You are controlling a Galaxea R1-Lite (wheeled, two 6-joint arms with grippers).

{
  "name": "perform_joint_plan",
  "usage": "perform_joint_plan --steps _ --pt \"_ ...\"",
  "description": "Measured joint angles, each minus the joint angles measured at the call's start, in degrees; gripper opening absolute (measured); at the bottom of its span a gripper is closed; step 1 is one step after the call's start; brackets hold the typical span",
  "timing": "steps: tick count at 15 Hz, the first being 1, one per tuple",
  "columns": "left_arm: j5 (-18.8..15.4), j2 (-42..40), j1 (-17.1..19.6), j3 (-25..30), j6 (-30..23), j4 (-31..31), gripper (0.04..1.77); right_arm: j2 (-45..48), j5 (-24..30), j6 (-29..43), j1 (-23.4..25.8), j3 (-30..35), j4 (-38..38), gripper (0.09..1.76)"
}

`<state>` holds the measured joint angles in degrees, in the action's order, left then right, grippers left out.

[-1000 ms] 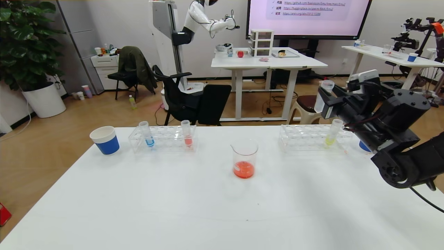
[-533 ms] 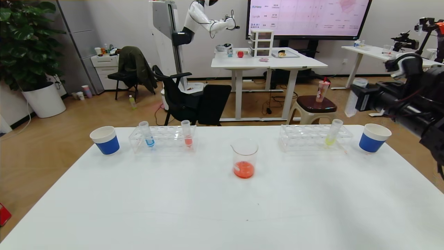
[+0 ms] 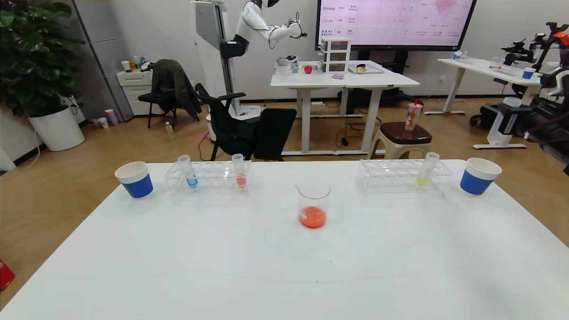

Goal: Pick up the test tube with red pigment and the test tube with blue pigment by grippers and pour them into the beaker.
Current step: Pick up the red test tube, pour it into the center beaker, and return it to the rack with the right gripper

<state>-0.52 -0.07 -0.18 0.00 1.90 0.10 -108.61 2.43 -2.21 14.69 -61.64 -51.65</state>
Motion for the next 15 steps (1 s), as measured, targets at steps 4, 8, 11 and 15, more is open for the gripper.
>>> perform_joint_plan --steps 4,8,11,15 --pt "0.0 0.0 0.0 0.0 0.0 0.0 1.75 -7.0 -0.3 0.0 2.8 -0.2 -8.2 0.51" --pt "0.0 0.0 0.0 0.0 0.0 0.0 1.75 -13.9 -0.3 0.0 5.2 0.0 -13.1 0.51" --pt "0.0 0.0 0.0 0.0 0.0 0.0 1.75 -17.9 -0.2 0.2 6.3 0.1 -15.3 0.51" --pt "0.0 0.0 0.0 0.0 0.0 0.0 1.75 -19.7 -0.2 2.2 6.4 0.6 -15.3 0.51"
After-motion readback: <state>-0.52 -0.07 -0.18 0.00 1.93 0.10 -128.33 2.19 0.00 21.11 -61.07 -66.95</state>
